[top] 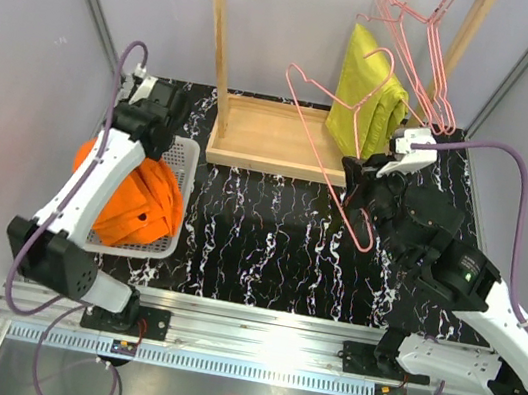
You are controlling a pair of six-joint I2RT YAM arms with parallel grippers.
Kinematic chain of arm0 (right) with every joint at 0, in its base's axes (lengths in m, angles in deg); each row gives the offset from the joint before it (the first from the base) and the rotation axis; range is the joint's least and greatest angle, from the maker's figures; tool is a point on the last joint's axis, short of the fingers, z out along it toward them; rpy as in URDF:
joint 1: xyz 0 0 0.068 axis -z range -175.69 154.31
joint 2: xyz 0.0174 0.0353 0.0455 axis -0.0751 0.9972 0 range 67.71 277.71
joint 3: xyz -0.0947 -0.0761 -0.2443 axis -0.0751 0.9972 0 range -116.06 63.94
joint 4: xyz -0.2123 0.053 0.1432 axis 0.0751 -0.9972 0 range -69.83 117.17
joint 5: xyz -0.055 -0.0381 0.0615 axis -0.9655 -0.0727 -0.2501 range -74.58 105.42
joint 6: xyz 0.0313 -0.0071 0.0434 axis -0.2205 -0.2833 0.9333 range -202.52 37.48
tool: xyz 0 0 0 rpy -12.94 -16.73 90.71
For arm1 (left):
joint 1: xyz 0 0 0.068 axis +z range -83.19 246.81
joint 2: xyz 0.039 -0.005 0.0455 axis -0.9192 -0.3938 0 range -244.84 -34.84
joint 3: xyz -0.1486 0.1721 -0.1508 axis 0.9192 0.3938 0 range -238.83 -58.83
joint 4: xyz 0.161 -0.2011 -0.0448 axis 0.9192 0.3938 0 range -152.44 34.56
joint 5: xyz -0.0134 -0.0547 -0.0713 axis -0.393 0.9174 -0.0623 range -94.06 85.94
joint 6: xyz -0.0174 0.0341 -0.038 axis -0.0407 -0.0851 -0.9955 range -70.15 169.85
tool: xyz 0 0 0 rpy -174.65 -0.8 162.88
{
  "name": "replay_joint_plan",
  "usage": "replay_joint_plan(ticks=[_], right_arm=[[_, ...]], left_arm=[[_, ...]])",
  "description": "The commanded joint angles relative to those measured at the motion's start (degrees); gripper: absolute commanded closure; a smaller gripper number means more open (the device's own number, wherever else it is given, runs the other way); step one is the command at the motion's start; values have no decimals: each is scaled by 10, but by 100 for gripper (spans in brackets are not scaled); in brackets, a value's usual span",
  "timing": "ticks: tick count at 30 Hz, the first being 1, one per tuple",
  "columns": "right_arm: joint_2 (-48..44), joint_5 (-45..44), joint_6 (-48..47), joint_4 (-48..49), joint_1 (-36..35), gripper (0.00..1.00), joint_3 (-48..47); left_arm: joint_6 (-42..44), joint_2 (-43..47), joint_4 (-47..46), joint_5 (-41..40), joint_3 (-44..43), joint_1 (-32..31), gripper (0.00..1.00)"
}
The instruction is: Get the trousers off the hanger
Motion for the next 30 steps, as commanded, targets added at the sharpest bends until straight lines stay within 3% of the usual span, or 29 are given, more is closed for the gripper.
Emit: replay_joint_plan(ticks=[1, 5, 10, 17, 24, 28, 30], right_arm=[[-14, 9, 11, 37, 3, 100, 3], [-15, 17, 16, 37, 3, 100, 4], [-8, 29, 19, 21, 3, 100, -6], [7, 28, 5, 22, 3, 100, -26], [29, 48, 4, 23, 2, 100, -55], [50, 46, -9, 14, 3, 100, -82], [68, 40, -19, 8, 3, 100, -100]], left_arm=[[20, -47, -58, -7, -26, 4, 100], [4, -139, -61, 14, -24, 8, 100], [-19, -241, -69, 113, -5, 14, 100], [-15, -234, -109, 250, 36, 15, 99], [-20, -303, -106, 299, 39, 22, 88], [-23, -274, -118, 307, 33, 22, 75], [-24, -260, -113, 311, 16, 23, 61]])
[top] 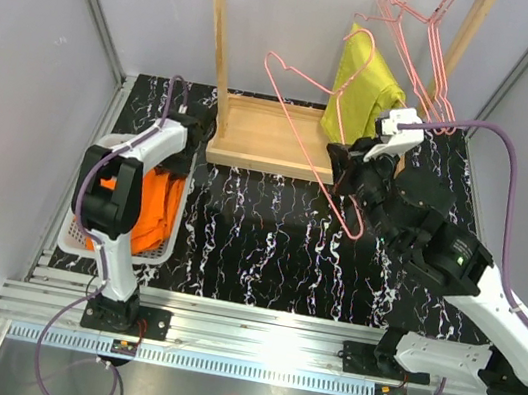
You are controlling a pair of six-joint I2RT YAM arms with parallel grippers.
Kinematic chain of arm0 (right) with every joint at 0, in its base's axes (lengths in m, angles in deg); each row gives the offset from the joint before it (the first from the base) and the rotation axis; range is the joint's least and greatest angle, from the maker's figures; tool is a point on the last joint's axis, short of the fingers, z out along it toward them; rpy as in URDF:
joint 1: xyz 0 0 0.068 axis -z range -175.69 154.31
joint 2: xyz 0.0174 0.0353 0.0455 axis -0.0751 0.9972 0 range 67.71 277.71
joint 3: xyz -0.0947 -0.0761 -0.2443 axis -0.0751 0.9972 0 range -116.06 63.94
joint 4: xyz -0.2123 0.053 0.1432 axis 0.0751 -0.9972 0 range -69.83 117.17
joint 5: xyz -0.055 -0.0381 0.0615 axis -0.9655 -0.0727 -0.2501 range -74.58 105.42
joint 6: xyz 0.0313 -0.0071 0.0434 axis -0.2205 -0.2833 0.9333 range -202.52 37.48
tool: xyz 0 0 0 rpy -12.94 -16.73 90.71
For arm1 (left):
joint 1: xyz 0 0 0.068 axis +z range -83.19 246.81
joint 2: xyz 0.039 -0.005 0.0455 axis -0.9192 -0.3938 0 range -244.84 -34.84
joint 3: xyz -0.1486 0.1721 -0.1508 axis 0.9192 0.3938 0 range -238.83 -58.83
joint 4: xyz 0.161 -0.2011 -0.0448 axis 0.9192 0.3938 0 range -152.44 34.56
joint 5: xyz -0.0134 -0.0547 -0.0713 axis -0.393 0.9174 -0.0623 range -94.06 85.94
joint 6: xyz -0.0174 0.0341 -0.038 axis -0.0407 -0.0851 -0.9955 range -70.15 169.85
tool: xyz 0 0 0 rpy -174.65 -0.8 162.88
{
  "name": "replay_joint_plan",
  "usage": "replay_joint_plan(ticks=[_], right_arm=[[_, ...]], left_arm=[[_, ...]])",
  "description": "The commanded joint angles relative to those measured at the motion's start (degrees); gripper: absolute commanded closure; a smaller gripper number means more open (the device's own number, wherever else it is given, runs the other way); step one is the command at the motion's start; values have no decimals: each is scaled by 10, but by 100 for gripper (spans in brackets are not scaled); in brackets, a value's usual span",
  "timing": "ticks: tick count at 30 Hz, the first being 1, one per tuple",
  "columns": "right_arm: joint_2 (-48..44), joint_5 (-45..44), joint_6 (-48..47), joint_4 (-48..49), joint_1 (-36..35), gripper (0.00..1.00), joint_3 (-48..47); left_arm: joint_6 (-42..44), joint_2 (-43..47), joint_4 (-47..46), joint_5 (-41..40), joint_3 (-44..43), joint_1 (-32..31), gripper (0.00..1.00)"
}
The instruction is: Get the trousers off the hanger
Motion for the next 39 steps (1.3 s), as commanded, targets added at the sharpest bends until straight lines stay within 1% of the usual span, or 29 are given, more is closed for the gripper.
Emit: replay_joint_plan(ticks=[1, 2, 6, 8, 9, 10, 14, 17, 20, 21, 23, 24, 26, 27, 28, 30, 31, 32, 34, 35, 39], right_arm=[[25, -3, -26, 8, 3, 100, -49], [32, -9, -27, 5, 3, 100, -56], [64, -28, -41, 1, 3, 100, -79], [72, -45, -47, 3, 2, 100, -83], [81, -48, -55, 3, 2, 100, -88], [84, -52, -60, 4, 2, 100, -93], [112, -68, -91, 13, 4, 100, -118], [146, -79, -120, 7, 17, 100, -168], [194, -60, -116, -15, 55, 100, -211], [202, -58, -119, -10, 60, 100, -216], [214, -53, -131, 0, 73, 100, -232], [229, -52, -134, 1, 78, 100, -242], [254, -45, -138, -1, 96, 100, -267], [261, -42, -140, 3, 103, 100, -272], [269, -36, -142, 7, 107, 100, -277], [294, -34, -153, 17, 125, 100, -293], [301, -34, -157, 19, 131, 100, -300], [320, -32, -164, 21, 135, 100, -316], [337, -28, -169, 29, 150, 100, -332], [353, -26, -175, 38, 154, 100, -346], [395, -18, -192, 56, 175, 100, -383]], left_arm=[[-11, 45, 24, 47, -20, 4, 54], [-12, 54, 29, 47, -27, 4, 42], [-15, 126, 47, 61, -68, 4, 17], [-14, 167, 57, 70, -84, 5, 11], [-15, 177, 60, 75, -91, 6, 1], [-15, 189, 68, 81, -105, 8, 1], [-16, 231, 81, 103, -116, 14, 1], [-23, 280, 73, 133, -102, 15, 1], [-46, 350, 47, 165, -78, 15, 1], [-59, 393, 27, 185, -65, 15, 1], [-67, 438, -1, 213, -38, 15, 1], [-78, 464, -22, 224, -8, 15, 1], [-87, 534, -41, 227, 23, 15, 1], [-92, 558, -63, 233, 57, 14, 1], [-96, 607, -72, 232, 77, 15, 1], [-104, 652, -87, 230, 112, 15, 1], [-105, 676, -103, 229, 149, 15, 1], [-106, 712, -108, 228, 163, 15, 1], [-99, 747, -123, 228, 206, 15, 1], [-94, 779, -131, 227, 222, 15, 1], [-80, 851, -166, 195, 281, 15, 1]])
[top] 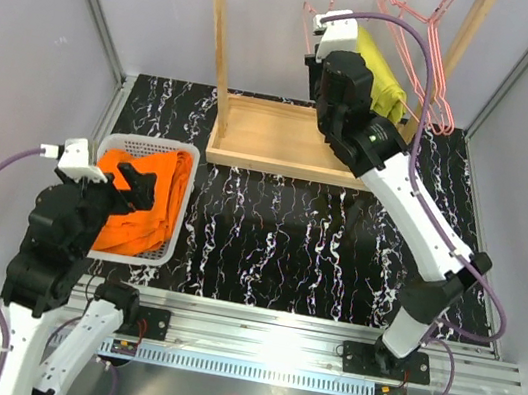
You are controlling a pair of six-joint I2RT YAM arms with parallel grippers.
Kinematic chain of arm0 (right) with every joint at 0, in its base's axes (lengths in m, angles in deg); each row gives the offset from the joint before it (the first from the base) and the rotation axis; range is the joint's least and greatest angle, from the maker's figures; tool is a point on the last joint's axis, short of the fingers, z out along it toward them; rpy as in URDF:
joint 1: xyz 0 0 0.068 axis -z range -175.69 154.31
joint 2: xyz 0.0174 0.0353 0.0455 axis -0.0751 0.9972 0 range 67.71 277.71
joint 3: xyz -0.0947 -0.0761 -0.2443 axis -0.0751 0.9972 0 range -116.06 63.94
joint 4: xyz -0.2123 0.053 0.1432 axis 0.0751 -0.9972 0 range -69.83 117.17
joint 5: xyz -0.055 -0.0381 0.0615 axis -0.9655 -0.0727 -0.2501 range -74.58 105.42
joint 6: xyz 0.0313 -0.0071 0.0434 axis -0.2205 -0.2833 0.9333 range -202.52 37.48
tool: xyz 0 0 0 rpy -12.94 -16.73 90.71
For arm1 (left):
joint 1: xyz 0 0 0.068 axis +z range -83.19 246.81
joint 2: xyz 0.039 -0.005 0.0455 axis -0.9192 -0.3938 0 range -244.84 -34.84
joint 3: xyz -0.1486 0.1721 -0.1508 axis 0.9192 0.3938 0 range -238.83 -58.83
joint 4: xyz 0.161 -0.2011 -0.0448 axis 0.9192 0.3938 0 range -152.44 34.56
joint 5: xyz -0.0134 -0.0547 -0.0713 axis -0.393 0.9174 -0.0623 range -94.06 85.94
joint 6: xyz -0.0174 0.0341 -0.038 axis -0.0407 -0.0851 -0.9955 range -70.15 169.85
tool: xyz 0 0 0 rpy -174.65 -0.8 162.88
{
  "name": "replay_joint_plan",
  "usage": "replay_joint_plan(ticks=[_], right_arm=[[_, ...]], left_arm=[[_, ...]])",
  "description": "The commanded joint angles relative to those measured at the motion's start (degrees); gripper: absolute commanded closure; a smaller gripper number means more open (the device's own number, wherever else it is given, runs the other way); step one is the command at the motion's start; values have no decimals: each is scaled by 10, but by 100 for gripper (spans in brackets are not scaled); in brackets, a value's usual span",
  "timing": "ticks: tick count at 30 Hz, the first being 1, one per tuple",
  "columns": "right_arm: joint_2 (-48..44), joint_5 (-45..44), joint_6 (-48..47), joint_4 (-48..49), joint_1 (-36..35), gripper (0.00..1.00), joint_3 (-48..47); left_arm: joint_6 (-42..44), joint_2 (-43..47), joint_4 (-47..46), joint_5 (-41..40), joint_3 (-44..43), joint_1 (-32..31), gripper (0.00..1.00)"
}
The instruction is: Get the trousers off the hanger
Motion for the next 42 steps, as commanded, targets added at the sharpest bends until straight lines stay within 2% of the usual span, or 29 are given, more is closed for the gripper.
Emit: replay_joint_plan(ticks=[1, 9, 18, 21, 25, 28, 29, 30, 32, 33, 34, 35, 42], right_arm=[[25, 16, -31, 51, 15, 100, -62], [99, 30, -25, 28, 45, 100, -152], [194, 37, -28, -19, 72, 100, -256], [186, 42, -10, -19, 72, 100, -233], [137, 58, 36, 19, 72, 100, -130], [115, 78, 57, 19, 71, 100, -95], [110, 81, 60, 19, 69, 96, -89], [105, 82, 61, 21, 69, 78, -83], [86, 79, 64, 27, 65, 55, -63], [78, 77, 68, 26, 65, 32, -57], [62, 79, 76, 24, 65, 13, -47], [53, 81, 80, 22, 65, 1, -41], [-79, 124, 122, 2, 62, 1, 57]], left_arm=[[13, 49, -68, -15, 44, 1, 1], [9, 101, -74, -47, 127, 2, 1], [7, 77, -60, -42, 119, -1, 1], [9, 83, -61, -47, 120, -3, 1], [9, 82, -60, -45, 118, -4, 1], [7, 77, -53, -52, 116, -4, 1], [6, 73, -47, -60, 112, -4, 1], [5, 64, -43, -64, 110, -4, 1], [1, 51, -26, -85, 102, -4, 1], [-1, 38, -20, -92, 89, -4, 1], [-1, 32, -12, -98, 82, -4, 1], [-3, 26, 3, -110, 72, -4, 1], [-14, -28, 109, -157, -65, -4, 1]])
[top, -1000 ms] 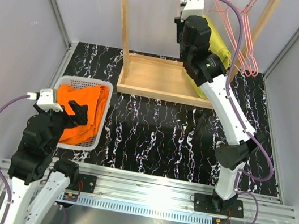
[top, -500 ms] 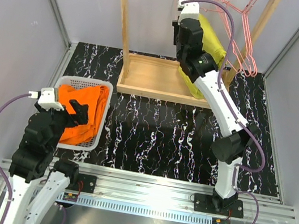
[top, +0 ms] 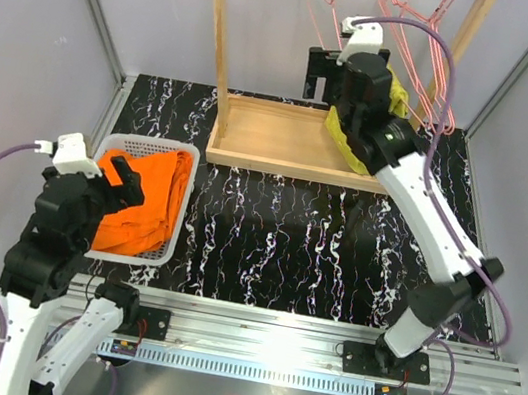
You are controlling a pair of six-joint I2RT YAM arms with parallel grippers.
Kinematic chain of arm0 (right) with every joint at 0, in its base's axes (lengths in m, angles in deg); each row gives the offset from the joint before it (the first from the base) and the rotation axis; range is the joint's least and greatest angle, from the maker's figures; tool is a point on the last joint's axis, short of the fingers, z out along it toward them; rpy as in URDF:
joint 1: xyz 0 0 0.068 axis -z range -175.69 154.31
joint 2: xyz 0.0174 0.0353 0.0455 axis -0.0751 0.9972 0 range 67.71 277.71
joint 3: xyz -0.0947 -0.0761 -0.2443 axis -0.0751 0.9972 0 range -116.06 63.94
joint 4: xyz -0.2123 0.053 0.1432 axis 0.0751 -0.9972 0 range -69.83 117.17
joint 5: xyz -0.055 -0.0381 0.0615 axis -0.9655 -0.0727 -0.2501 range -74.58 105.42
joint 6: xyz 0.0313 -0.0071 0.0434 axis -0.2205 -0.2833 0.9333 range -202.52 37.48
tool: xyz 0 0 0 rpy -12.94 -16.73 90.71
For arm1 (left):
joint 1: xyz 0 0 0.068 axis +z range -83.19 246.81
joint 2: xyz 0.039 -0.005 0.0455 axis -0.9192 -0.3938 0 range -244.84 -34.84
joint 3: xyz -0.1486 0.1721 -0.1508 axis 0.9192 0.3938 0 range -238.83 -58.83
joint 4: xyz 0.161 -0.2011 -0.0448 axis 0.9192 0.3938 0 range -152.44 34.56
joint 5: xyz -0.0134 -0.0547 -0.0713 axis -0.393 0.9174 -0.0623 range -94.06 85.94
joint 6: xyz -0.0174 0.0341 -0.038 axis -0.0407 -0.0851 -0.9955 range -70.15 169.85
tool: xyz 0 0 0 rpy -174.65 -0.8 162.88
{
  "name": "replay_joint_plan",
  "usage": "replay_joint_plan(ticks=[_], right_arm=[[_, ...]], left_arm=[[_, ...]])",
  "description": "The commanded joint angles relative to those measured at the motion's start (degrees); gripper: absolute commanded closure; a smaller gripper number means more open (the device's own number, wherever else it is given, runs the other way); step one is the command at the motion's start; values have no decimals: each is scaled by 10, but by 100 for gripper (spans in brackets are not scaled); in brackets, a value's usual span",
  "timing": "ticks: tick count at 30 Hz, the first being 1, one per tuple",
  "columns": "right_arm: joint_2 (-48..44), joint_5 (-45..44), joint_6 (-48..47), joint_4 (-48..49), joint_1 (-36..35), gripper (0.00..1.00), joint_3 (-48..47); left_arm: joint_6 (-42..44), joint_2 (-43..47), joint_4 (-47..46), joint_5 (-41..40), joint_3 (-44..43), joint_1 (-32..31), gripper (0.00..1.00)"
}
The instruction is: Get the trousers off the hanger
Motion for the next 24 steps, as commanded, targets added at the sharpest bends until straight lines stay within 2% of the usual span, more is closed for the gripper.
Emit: replay_joint_plan(ticks=[1, 6, 10, 13, 16, 21, 24], right_arm=[[-122, 30, 33, -13, -6, 1, 41], [-229, 15, 51, -89, -6, 1, 127], [-329, -8, 78, -186, -6, 0, 184], [-388, -35, 118, -261, -6, 1, 216], [-450, -21, 143, -313, -6, 0, 257], [-540, -23, 174, -392, -6, 1, 282], [-577, -41, 182, -434, -6, 0, 287]], left_arm=[[-10, -18, 57, -49, -101, -2, 1], [17, -48, 151, -58, -161, -2, 1], [33, -51, 218, -77, -186, -2, 1], [37, -23, 219, -72, -187, -3, 1], [50, -12, 228, -73, -197, -4, 1], [62, 12, 236, -129, -202, -37, 1], [65, 24, 230, -135, -198, -40, 1]])
